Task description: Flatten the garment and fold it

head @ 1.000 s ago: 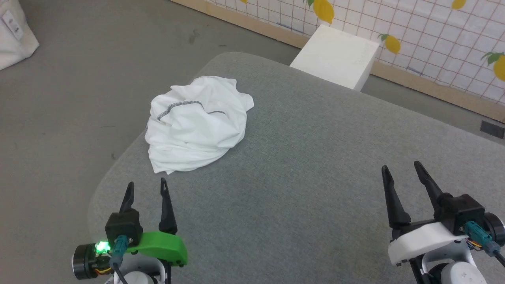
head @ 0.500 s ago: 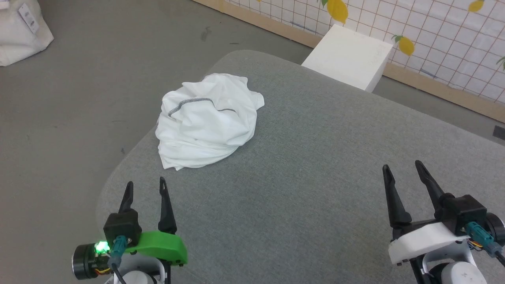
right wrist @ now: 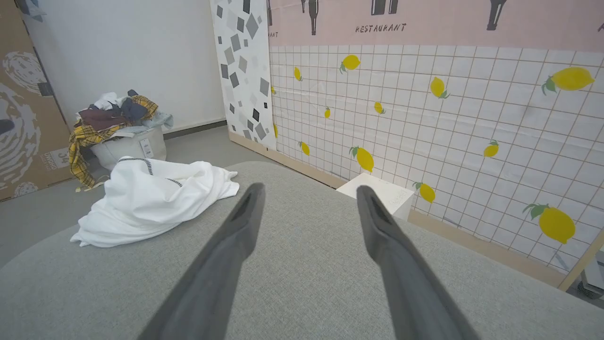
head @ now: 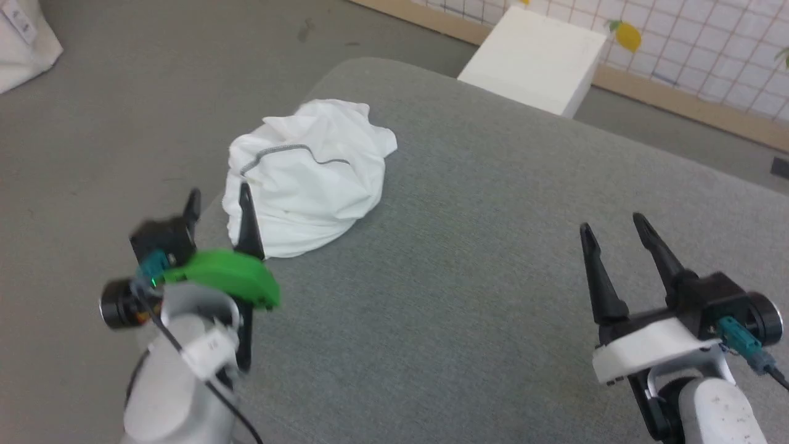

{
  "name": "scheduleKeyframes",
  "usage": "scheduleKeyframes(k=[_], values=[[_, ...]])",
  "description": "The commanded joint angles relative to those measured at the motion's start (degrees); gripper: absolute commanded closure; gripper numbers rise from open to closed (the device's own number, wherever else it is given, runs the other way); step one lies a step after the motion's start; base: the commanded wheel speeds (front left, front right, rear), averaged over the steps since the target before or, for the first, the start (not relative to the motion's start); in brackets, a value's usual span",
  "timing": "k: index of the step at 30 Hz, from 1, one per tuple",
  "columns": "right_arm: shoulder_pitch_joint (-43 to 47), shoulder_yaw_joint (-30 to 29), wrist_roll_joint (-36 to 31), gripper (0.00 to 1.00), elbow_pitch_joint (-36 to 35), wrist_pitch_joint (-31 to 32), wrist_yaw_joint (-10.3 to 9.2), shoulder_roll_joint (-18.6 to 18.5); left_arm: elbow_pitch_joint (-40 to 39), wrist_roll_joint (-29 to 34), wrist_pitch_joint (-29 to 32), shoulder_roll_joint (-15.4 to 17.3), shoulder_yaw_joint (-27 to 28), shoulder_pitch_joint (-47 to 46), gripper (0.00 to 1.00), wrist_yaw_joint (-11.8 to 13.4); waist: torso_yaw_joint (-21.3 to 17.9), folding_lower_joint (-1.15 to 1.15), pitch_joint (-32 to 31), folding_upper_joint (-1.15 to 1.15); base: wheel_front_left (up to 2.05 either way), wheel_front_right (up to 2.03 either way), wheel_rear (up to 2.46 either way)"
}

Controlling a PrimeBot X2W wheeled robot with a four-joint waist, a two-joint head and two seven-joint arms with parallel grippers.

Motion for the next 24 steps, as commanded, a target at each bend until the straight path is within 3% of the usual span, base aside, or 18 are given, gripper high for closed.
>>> scheduleKeyframes(k=[1, 5, 10, 15, 20, 24], values=[[-1.5, 0.5, -0.3, 0.0, -0.7, 0.3, -0.09, -0.2, 1.7, -1.4, 1.5, 0.7, 0.6, -3.4, 0.0, -0.8, -5.7, 0.0, 6.2, 0.0, 0.0, 0.0, 0.0], [-3.7, 1.9, 0.0, 0.0, -1.7, 0.7, -0.09, -1.6, 7.1, -4.8, 6.4, 2.6, 3.0, -11.0, 0.0, -2.5, -10.5, 0.0, 11.9, 0.0, 0.0, 0.0, 0.0], [-7.3, 3.8, 1.3, 0.0, -2.5, 0.7, -0.09, -3.8, 12.1, -7.8, 14.9, 6.6, 5.8, -18.2, 0.0, -2.8, -17.2, 0.0, 20.3, 0.0, 0.0, 0.0, 0.0], [-10.3, 3.6, 2.7, 0.0, -2.5, -0.5, -0.09, -5.4, 14.6, -11.9, 26.9, 8.9, 8.4, -23.2, 0.0, -1.0, -21.7, 0.0, 27.7, 0.0, 0.0, 0.0, 0.0], [-12.1, 3.8, 3.8, 0.0, -1.2, -2.1, -0.09, -5.8, 14.5, -13.8, 32.4, 10.8, 10.9, -23.4, 0.0, 2.0, -24.3, 0.0, 31.6, 0.0, 0.0, 0.0, 0.0], [-13.1, 4.1, 4.2, 0.0, 0.5, -3.4, -0.09, -5.9, 15.1, -13.8, 39.0, 10.5, 10.5, -19.9, 0.0, 6.1, -25.0, 0.0, 32.3, 0.0, 0.0, 0.0, 0.0]])
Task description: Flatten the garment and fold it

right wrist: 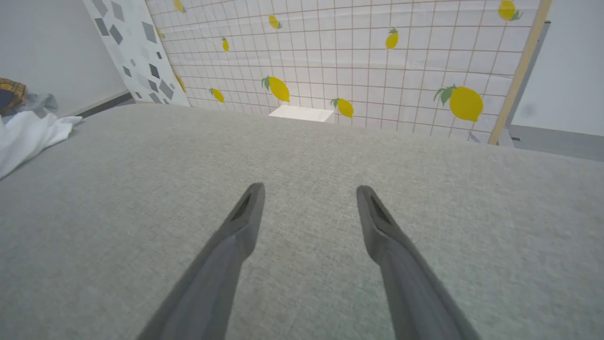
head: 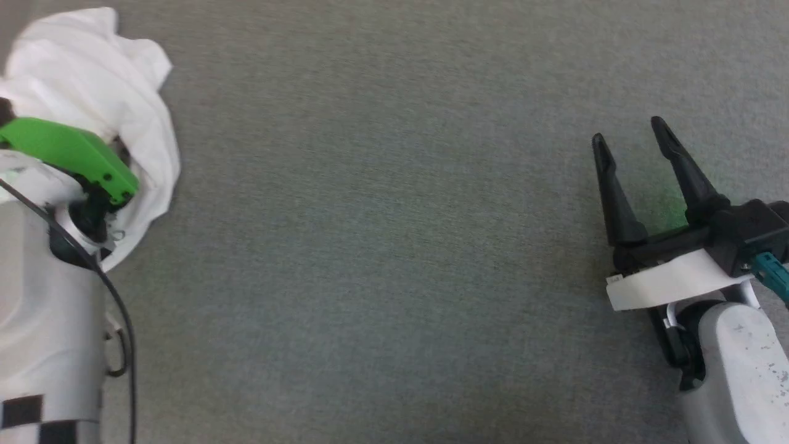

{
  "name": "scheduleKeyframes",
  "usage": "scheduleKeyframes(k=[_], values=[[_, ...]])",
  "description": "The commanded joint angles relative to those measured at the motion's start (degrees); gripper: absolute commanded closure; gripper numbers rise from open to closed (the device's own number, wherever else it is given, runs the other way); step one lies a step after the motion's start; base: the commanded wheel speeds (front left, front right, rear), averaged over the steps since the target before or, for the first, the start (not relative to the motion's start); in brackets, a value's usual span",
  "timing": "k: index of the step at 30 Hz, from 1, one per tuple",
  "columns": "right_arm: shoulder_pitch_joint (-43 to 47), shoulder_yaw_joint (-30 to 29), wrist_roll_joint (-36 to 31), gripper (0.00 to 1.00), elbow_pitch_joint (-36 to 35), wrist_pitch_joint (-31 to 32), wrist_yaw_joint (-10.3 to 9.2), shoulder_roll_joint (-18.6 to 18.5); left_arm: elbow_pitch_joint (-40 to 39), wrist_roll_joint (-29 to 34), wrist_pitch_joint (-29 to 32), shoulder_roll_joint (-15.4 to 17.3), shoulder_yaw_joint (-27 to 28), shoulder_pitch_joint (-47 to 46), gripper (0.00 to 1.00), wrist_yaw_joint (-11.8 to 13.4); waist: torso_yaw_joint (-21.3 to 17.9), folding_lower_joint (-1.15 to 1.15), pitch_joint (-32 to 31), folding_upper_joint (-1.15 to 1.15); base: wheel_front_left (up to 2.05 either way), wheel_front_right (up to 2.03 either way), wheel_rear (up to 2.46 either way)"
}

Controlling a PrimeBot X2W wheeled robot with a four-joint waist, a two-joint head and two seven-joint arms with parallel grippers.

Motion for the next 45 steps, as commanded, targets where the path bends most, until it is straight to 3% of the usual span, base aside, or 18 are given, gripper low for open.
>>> scheduleKeyframes(k=[1, 6, 8, 11, 16, 22, 27, 35, 45], values=[[-1.0, 0.1, 0.5, 0.0, 0.5, -0.7, -0.09, -0.1, 0.6, 0.0, 3.2, -0.2, -0.7, 2.6, 0.0, 1.2, -7.0, -0.01, 6.7, 0.0, 0.0, 0.0, 0.0], [-1.6, 0.8, 0.8, 0.0, 2.3, -1.5, -0.09, 0.2, -1.3, 0.3, 7.1, 0.1, -0.8, 7.0, 0.0, 4.3, -6.7, -0.01, 4.7, 0.0, 0.0, 0.0, 0.0], [-1.6, 0.8, 0.9, 0.0, 3.1, -1.9, -0.09, 0.4, -2.3, 0.4, 7.4, 0.5, -1.0, 8.3, 1.0, 4.2, -6.4, -0.01, 3.0, 0.0, 0.0, 0.0, 0.0], [-1.0, 0.7, 1.0, 0.0, 4.4, -2.3, -0.09, 0.7, -5.0, 2.5, 2.2, 2.3, -0.3, 8.8, 1.0, 5.0, -5.7, -0.01, -0.3, 0.0, 0.0, 0.0, 0.0], [1.3, -0.1, 1.0, 0.0, 6.9, -2.9, -0.09, 1.7, -9.9, 8.9, -14.0, 6.4, 0.8, 6.7, 1.0, 6.2, -4.7, -0.01, -8.0, 0.0, 0.0, 0.0, 0.0], [4.7, -1.9, 0.9, 0.0, 9.1, -3.4, -0.09, 3.8, -13.9, 14.8, -27.5, 11.1, -2.2, 1.1, 1.0, 2.5, -4.9, -0.01, -17.5, 0.0, 0.0, 0.0, 0.0], [7.5, -3.2, 0.3, 0.0, 9.9, -3.2, -0.09, 5.1, -16.7, 17.7, -30.9, 11.9, -7.0, -5.8, 1.0, -1.1, -6.5, -0.01, -23.3, 0.0, 0.0, 0.0, 0.0], [9.9, -4.1, 0.5, 0.0, 9.8, -2.3, -0.09, 5.7, -19.8, 17.6, -30.1, 6.4, -15.7, -15.3, 1.0, -7.3, -12.0, -0.01, -28.0, 0.0, 0.0, 0.0, 0.0], [10.9, -4.8, 1.9, 0.0, 8.7, -1.5, -0.09, 5.7, -17.3, 12.5, -25.6, -6.0, -26.9, -16.7, 1.0, -14.0, -22.1, -0.01, -27.9, 0.0, 0.0, 0.0, 0.0]])
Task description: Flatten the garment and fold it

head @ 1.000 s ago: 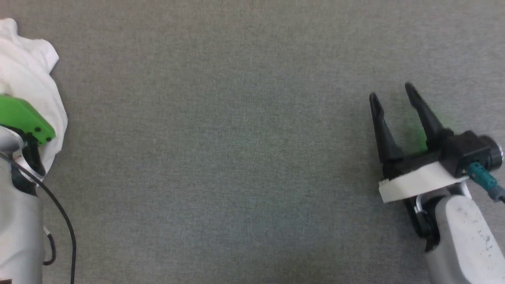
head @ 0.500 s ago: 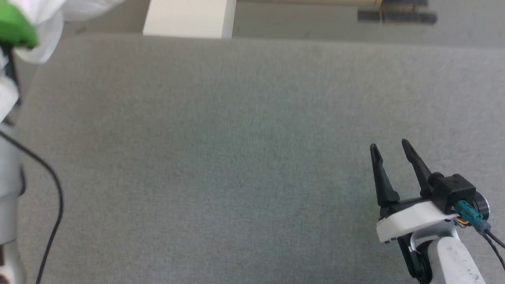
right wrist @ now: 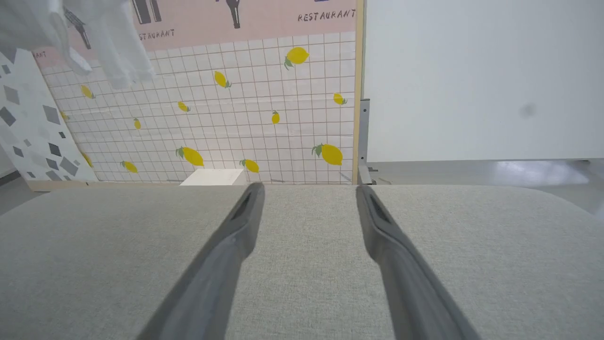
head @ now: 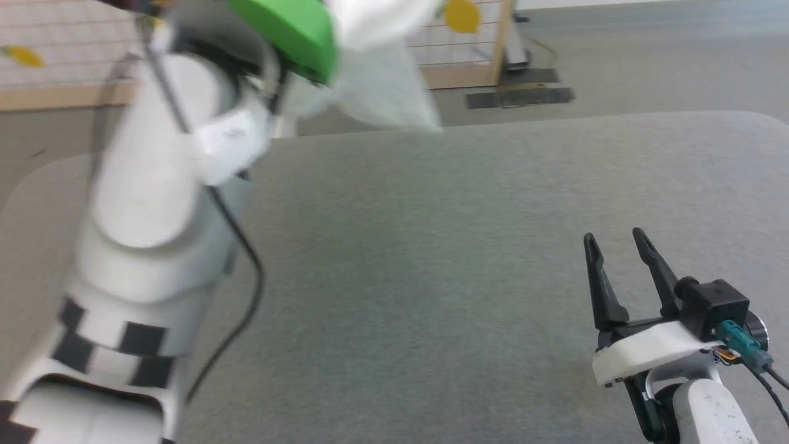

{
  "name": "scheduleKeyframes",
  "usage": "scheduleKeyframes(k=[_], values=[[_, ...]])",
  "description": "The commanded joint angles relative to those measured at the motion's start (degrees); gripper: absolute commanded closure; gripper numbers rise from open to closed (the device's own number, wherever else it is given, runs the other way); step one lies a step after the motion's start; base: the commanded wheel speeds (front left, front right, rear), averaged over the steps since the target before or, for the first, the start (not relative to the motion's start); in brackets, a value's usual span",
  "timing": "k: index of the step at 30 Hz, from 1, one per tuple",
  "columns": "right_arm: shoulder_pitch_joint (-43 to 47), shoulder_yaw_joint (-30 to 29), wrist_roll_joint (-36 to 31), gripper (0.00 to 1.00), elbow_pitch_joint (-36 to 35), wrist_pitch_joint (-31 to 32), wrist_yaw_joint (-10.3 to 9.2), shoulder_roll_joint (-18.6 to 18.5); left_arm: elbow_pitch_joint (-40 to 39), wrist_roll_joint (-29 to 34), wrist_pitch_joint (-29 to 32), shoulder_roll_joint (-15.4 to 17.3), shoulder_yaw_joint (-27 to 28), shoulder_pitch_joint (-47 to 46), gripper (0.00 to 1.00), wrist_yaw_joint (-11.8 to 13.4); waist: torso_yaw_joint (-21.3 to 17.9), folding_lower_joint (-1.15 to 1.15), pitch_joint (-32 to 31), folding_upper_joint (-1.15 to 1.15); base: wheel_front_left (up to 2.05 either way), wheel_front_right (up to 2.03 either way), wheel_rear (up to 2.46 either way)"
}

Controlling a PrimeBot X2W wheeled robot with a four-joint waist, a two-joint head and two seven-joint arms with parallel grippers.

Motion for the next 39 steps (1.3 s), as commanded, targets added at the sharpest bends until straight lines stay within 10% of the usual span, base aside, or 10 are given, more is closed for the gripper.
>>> scheduleKeyframes(k=[1, 19, 21, 23, 33, 39], values=[[0.8, -0.1, 0.5, 0.0, -0.4, 0.1, -0.09, 0.0, 0.9, -0.9, 0.6, -1.0, -1.2, 1.4, 1.0, -0.8, -7.1, 0.01, -0.1, 0.0, 0.0, 0.0, 0.0], [0.3, -1.2, 1.7, 0.0, 0.2, -0.7, -0.09, 0.0, 30.5, -9.4, 16.5, -8.6, -17.0, 21.7, 1.0, -6.6, -16.8, 0.01, 4.5, 0.0, 0.0, 0.0, 0.0], [0.5, -1.0, 1.6, 0.0, 0.4, -0.6, -0.09, 0.0, 32.7, -11.0, 19.3, -8.8, -17.6, 22.4, 0.07, -6.9, -16.5, 0.01, 4.2, 0.0, 0.0, 0.0, 0.0], [0.8, -1.1, 1.4, 0.0, 0.5, -0.5, -0.09, 0.0, 32.8, -12.4, 19.7, -9.0, -17.5, 22.4, 0.0, -7.1, -15.7, 0.01, 3.8, 0.0, 0.0, 0.0, 0.0], [1.6, -0.9, 0.3, 0.0, -1.8, 0.4, -0.09, 0.0, 19.3, -8.5, -15.3, -6.3, -9.4, 22.2, 0.0, 0.6, -10.5, 0.01, 1.5, 0.0, 0.0, 0.0, 0.0], [2.0, -0.8, -0.5, 0.0, -4.7, 1.8, -0.09, 0.0, 7.0, -6.4, -19.1, -2.6, -0.9, 28.9, 0.0, 5.8, -7.1, 0.01, 0.6, 0.0, 0.0, 0.0, 0.0]])
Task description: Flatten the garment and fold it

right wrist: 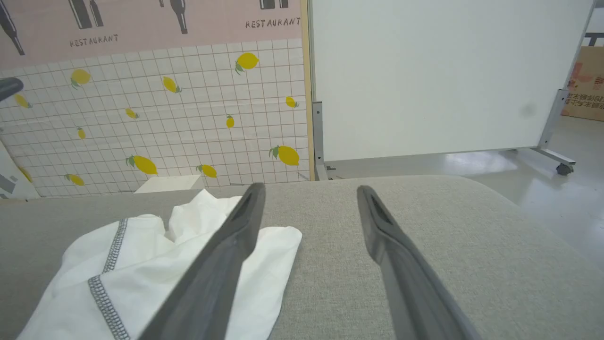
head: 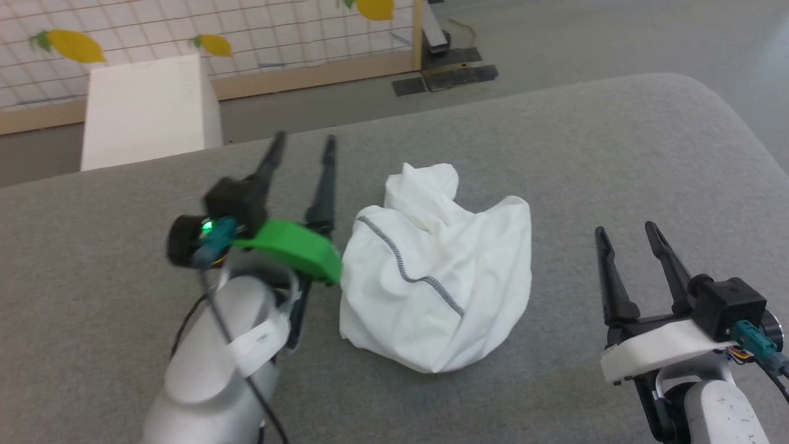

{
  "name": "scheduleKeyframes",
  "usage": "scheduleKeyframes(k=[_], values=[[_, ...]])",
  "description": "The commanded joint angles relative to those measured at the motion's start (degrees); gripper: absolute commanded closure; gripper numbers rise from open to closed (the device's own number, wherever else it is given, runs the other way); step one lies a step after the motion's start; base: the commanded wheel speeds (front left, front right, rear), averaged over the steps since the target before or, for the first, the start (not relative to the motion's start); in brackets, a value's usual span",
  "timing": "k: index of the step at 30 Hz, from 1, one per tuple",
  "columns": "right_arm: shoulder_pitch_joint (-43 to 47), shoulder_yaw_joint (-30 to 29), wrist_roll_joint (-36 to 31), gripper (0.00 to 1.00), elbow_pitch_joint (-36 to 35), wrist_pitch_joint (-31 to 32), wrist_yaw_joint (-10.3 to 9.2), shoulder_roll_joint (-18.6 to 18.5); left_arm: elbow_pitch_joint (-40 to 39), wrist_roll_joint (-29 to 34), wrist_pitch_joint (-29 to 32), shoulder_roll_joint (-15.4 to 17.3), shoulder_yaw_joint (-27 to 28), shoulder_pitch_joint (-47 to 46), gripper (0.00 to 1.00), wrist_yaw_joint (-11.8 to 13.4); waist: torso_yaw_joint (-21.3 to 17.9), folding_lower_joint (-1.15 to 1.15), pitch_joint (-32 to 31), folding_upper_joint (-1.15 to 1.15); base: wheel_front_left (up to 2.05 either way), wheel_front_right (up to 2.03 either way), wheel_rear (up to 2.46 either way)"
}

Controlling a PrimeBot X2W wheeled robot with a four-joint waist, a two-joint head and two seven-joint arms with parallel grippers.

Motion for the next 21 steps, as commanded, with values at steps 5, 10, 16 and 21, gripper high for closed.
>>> scheduleKeyframes(k=[5, 10, 16, 21], values=[[1.2, -0.6, -0.5, 0.0, -1.8, 0.8, -0.09, 0.0, -8.2, 3.5, -0.2, 1.8, 6.9, 9.8, 0.0, 0.3, 3.8, 0.0, -0.9, 0.0, 0.0, 0.0, 0.0], [2.0, -0.5, -0.3, 0.0, -2.6, 1.3, -0.09, 0.0, -12.4, 6.8, -0.3, 1.9, 11.9, 17.9, 0.0, -0.3, 5.9, 0.0, -1.0, 0.0, 0.0, 0.0, 0.0], [2.3, -0.1, -0.5, 0.0, -3.1, 2.2, -0.09, 0.0, -14.7, 9.9, -0.3, 0.5, 15.0, 24.1, 0.0, -0.3, 8.5, 0.0, -0.7, 0.0, 0.0, 0.0, 0.0], [2.1, 0.3, -0.8, 0.0, -3.6, 3.1, -0.09, 0.0, -16.4, 11.7, -0.3, -1.4, 16.9, 26.2, 0.0, -1.0, 10.3, 0.0, -0.8, 0.0, 0.0, 0.0, 0.0]])
